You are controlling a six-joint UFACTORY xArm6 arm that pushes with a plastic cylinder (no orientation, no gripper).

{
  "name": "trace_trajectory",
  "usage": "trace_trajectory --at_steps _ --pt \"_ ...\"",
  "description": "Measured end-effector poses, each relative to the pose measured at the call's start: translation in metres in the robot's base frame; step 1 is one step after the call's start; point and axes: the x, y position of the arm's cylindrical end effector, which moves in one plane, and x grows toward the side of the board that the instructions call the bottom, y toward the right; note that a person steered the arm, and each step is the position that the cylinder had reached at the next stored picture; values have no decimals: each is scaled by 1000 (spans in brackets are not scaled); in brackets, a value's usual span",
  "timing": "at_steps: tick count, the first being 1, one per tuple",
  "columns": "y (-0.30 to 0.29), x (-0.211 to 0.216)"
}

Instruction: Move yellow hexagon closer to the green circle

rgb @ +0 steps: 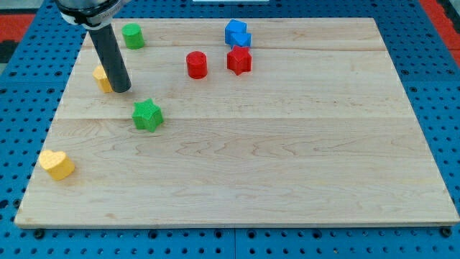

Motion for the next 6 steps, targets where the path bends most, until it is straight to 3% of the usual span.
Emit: trace_trajectory --at_steps 1,2,3,4,5,6 --pt "1 61" --pt "-66 37" --pt "-45 -8" --pt "-6 -18" --pt "36 -64" --pt "88 -78"
